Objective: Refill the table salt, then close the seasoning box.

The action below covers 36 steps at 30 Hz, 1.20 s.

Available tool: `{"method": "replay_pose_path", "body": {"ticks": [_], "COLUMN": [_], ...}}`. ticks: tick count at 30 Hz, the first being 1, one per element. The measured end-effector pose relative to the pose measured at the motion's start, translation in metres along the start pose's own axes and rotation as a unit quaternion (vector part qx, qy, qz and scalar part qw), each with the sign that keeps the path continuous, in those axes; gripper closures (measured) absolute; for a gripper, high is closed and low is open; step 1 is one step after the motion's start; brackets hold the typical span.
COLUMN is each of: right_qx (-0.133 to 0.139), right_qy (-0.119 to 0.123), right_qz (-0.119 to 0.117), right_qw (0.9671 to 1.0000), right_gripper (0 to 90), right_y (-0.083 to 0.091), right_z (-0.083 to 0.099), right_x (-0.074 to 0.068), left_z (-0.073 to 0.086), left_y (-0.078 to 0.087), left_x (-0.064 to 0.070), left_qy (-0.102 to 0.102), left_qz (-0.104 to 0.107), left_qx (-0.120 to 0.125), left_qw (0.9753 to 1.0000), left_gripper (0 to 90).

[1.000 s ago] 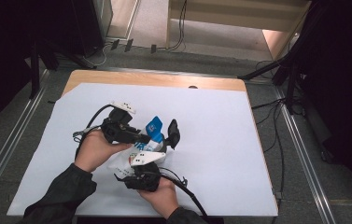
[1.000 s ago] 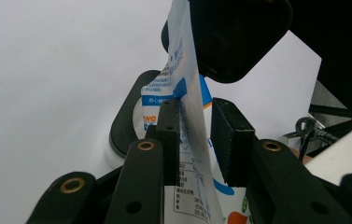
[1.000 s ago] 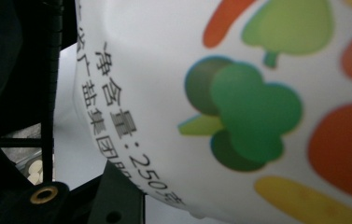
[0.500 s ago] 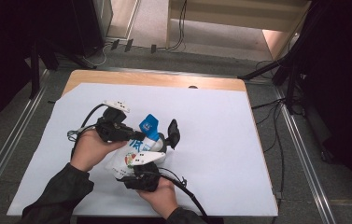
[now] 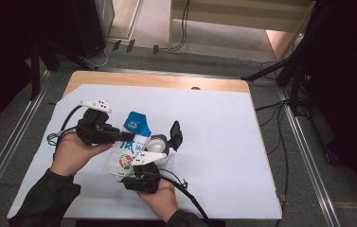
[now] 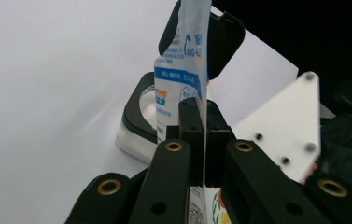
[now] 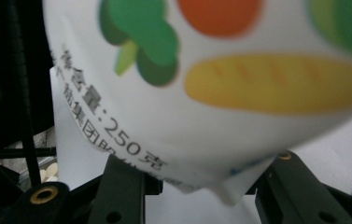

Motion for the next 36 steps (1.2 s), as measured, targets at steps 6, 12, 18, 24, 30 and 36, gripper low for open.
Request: {"method": "replay_pose_path", "body": {"ticks": [6, 12, 18, 24, 30, 36], "right_qx": [0.001, 0.004, 0.006, 0.011, 0.003, 0.005], "right_qy": [-0.013, -0.023, -0.035, -0.028, -0.019, -0.019], "right_qz": [-0.002, 0.0, 0.001, 0.019, 0.024, 0.018], "right_qw": [0.9999, 0.9997, 0.9994, 0.9994, 0.9995, 0.9997], "right_gripper": [66.0, 66.0, 66.4, 65.9, 65.1, 60.7], "right_y": [0.0, 0.002, 0.003, 0.007, 0.008, 0.011], "right_z": [-0.001, -0.003, -0.003, -0.006, -0.004, -0.007], "right_x": [0.003, 0.004, 0.007, 0.01, 0.011, 0.011], "left_z": [0.006, 0.007, 0.009, 0.007, 0.008, 0.009], "left_y": [0.01, 0.015, 0.02, 0.033, 0.043, 0.053], "left_x": [0.0, 0.003, 0.005, 0.009, 0.005, -0.006], "left_qy": [0.004, -0.006, -0.016, -0.016, -0.015, -0.004], "left_qz": [0.004, 0.009, 0.013, 0.017, 0.009, -0.012], "left_qx": [0.003, 0.003, -0.002, 0.026, 0.04, 0.052], "left_qw": [1.0, 0.9999, 0.9998, 0.9994, 0.999, 0.9986], "left_gripper": [90.0, 90.0, 90.0, 90.0, 90.0, 90.0]}}
Point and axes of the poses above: each handheld gripper's, and its own axes: y roughly backward along the jaws, z roughly out of its underside, x roughly to its right, the point moved 10 cm from there along -y, roughly forward along the jaws, and after that the axes turned 14 degrees about -x, right-handed, at the moved point
